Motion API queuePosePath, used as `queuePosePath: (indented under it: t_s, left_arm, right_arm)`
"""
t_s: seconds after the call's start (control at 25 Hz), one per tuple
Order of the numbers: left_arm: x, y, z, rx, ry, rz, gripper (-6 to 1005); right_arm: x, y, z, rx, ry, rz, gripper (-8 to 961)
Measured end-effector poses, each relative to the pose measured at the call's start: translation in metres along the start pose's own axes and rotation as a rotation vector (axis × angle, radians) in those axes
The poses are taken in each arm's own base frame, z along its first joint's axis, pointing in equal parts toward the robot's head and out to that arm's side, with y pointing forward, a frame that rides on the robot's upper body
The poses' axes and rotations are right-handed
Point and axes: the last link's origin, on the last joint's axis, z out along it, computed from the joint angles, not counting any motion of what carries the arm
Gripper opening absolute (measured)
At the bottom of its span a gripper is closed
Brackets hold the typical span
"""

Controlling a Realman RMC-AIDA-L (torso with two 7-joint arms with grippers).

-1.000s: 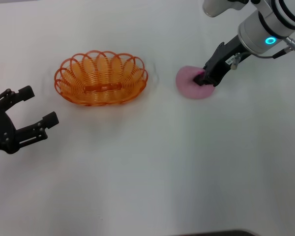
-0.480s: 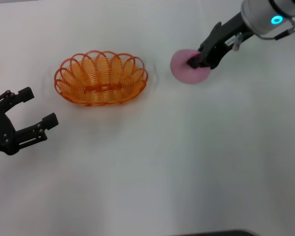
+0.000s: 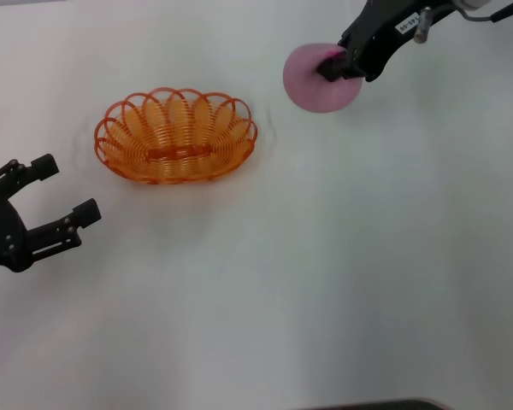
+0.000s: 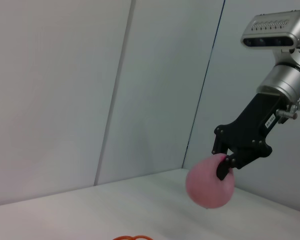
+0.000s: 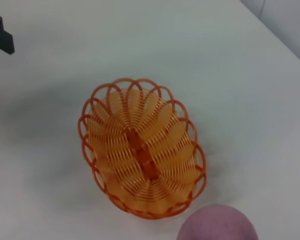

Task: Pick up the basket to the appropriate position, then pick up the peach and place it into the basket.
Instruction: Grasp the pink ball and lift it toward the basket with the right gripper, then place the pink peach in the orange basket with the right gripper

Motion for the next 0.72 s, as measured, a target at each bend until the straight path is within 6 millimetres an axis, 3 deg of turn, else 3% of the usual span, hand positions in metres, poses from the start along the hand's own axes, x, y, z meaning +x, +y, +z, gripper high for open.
queuePosePath:
  t_s: [0.48,0.72]
  left_arm:
    - [0.000,0.000,0.001,-0.004,-0.001,-0.004,939]
    - [-0.001,0.001,0.006,-0.016,0.006,-0.015,938]
  right_arm:
    - [-0.011,0.005,0.008,-0.021,-0.034,-0.030,50]
    - [-0.023,0.014,0.027,-0.037,-0.055,-0.079,50]
